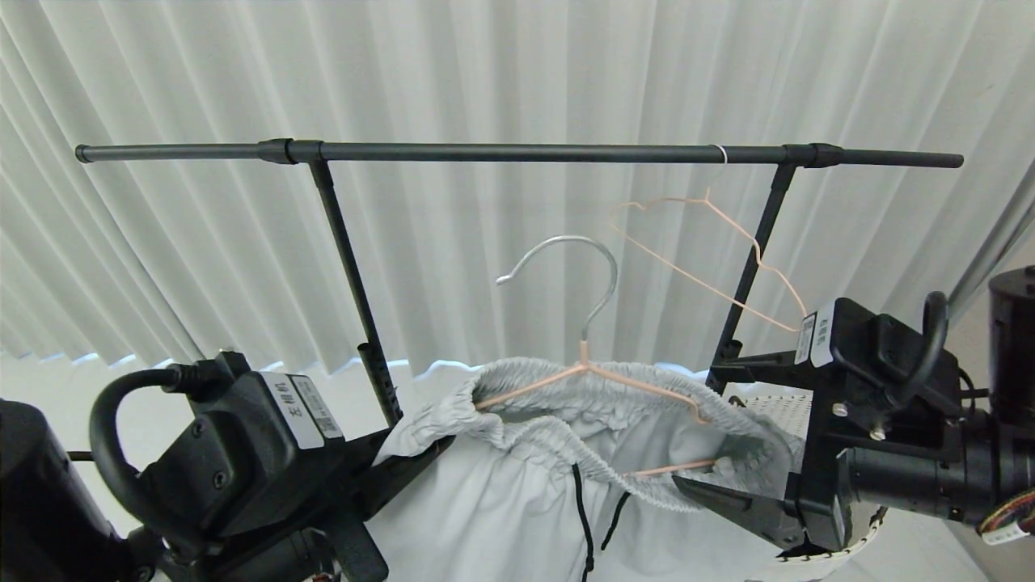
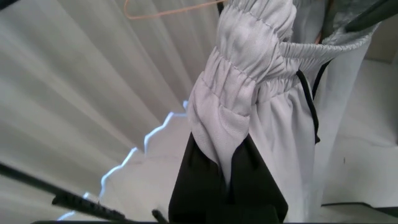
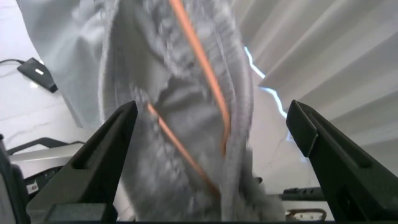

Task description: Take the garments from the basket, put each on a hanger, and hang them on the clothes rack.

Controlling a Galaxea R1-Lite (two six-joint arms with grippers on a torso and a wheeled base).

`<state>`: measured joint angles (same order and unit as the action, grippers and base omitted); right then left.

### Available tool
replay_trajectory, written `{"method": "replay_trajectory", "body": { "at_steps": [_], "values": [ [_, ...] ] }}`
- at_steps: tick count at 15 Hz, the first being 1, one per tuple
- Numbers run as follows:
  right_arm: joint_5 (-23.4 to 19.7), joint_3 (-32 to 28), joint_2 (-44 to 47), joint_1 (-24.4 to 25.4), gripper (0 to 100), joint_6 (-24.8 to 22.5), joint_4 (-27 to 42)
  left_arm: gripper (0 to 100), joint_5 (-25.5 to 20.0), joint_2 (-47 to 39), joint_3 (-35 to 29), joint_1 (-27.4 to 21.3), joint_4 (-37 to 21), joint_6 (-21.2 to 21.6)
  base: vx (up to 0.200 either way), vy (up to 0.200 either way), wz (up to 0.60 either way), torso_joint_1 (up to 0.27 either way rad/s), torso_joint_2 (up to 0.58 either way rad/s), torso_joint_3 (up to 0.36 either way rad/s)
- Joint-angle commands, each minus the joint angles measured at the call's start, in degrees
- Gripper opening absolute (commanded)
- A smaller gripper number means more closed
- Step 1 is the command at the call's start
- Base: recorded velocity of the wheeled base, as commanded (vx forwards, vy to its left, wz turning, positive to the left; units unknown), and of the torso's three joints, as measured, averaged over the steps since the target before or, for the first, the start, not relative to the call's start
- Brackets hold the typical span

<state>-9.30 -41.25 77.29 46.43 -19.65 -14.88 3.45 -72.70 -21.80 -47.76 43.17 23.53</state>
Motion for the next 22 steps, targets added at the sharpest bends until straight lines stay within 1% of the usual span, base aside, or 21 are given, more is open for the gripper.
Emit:
{"method": "replay_trajectory", "body": {
  "at_steps": [1, 2, 7, 10, 12, 16, 21, 22],
  "values": [
    [-0.28, -1.64, 2.34, -0.12, 100, -1.09, -0.06, 0, 0.07, -1.91, -1.76, -1.46, 0.08, 0.03, 0.0, 0.0, 0.0, 0.0, 0.0, 0.0],
    [-0.37, -2.52, 3.04, -0.12, 100, -1.71, 0.03, 0, 0.07, -2.53, -1.93, -1.54, 0.08, 0.03, 0.0, 0.0, 0.0, 0.0, 0.0, 0.0],
    [-0.37, -6.47, 5.77, -0.12, 100, -1.88, 1.0, 0, 0.15, -4.11, -1.85, -1.02, 1.75, 0.11, 0.0, 0.0, 0.0, 0.0, 0.0, 0.0],
    [-0.37, -6.56, 6.03, -0.12, 100, -1.97, 1.17, 0, 0.15, -4.38, -1.67, -0.75, 1.75, 0.11, 0.0, 0.0, 0.0, 0.0, 0.0, 0.0],
    [-1.51, -6.3, 6.3, -0.2, 100, -1.97, 1.17, 0, 0.07, -4.11, -1.76, -0.84, 2.36, 0.11, 0.0, 0.0, 0.0, 0.0, 0.0, 0.0],
    [-2.65, -6.56, 9.11, -2.93, 100, -1.97, 1.0, 0, 0.07, -4.02, -1.41, -0.93, 4.12, 0.47, 0.0, 0.0, 0.0, 0.0, 0.0, 0.0],
    [-2.92, -7.17, 10.16, -3.02, 100, -2.06, 0.73, 0, -0.2, -4.02, -1.32, -2.07, 4.12, 0.55, 0.0, 0.0, 0.0, 0.0, 0.0, 0.0],
    [-2.83, -7.09, 10.16, -3.02, 0, -2.06, 0.73, 0, -0.29, -4.02, -1.32, -2.25, 4.12, 0.55, 0.0, 0.0, 0.0, 0.0, 0.0, 0.0]
  ]
}}
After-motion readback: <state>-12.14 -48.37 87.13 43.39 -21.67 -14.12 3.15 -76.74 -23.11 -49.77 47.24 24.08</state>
